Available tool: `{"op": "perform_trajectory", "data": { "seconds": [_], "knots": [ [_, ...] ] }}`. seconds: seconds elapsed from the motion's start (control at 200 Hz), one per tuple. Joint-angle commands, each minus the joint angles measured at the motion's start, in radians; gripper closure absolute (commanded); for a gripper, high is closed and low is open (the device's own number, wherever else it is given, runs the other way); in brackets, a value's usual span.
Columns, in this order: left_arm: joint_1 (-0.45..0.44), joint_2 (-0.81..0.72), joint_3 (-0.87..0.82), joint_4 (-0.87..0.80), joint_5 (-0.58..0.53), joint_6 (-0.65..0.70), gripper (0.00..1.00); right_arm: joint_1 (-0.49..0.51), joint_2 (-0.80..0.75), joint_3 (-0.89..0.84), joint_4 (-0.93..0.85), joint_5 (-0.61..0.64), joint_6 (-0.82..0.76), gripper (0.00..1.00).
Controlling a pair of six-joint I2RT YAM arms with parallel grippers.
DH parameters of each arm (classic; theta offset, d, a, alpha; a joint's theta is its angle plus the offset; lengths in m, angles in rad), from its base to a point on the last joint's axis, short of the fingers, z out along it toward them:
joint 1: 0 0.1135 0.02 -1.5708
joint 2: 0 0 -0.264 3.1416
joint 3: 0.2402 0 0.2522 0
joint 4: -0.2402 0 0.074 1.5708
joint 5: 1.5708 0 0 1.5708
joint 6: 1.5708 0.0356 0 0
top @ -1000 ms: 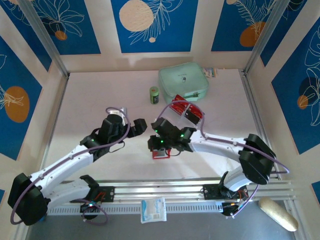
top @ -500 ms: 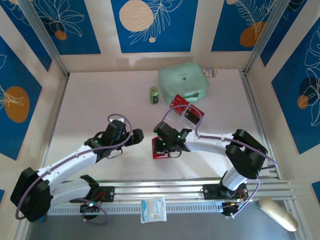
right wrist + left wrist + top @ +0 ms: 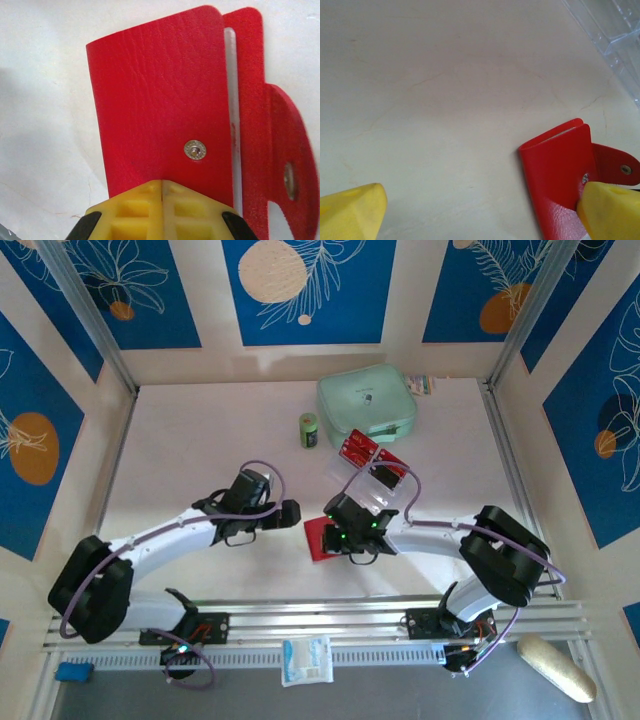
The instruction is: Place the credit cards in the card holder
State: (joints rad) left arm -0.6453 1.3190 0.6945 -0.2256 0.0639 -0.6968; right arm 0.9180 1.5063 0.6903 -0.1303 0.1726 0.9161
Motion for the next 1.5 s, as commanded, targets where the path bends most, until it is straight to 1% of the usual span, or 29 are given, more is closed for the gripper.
{"op": "perform_trajectory", "data": {
  "seconds": [0.0,0.185,0.395,0.735,0.84,0.935,1.1,1.295,1.38,1.445,1.495],
  "knots": [
    [-0.017,0.034,0.038,-0.01,0.033,0.03,0.0,-0.009,-0.014,-0.032,-0.032,0.008,0.023,1.0],
    [-0.072,0.1,0.06,-0.002,0.013,0.025,0.0,-0.008,-0.012,-0.031,-0.019,-0.001,0.027,1.0],
    [-0.138,0.16,0.062,0.007,-0.035,-0.005,0.0,-0.008,-0.018,-0.032,-0.018,-0.004,0.03,1.0],
    [-0.181,0.239,0.051,0.069,-0.042,-0.015,0.0,-0.01,-0.037,-0.03,-0.017,-0.011,0.033,1.0],
    [-0.187,0.267,0.053,0.06,-0.052,-0.005,0.0,-0.021,-0.086,-0.029,-0.043,-0.01,0.026,1.0],
    [-0.196,0.282,0.066,0.03,-0.078,0.017,0.0,-0.048,-0.16,-0.035,-0.077,-0.002,0.013,1.0],
    [-0.212,0.315,0.114,-0.056,-0.127,0.07,0.0,-0.126,-0.27,-0.043,-0.152,-0.016,-0.026,1.0],
    [-0.235,0.342,0.152,-0.135,-0.186,0.118,0.0,-0.203,-0.305,-0.027,-0.23,-0.058,-0.099,1.0],
    [-0.244,0.352,0.164,-0.16,-0.215,0.133,0.0,-0.218,-0.292,-0.01,-0.255,-0.071,-0.127,0.89],
    [-0.249,0.362,0.175,-0.18,-0.229,0.141,0.0,-0.222,-0.276,0.003,-0.267,-0.076,-0.147,0.77],
    [-0.252,0.367,0.181,-0.189,-0.238,0.149,0.0,-0.223,-0.264,0.013,-0.273,-0.077,-0.159,0.71]
  ]
}}
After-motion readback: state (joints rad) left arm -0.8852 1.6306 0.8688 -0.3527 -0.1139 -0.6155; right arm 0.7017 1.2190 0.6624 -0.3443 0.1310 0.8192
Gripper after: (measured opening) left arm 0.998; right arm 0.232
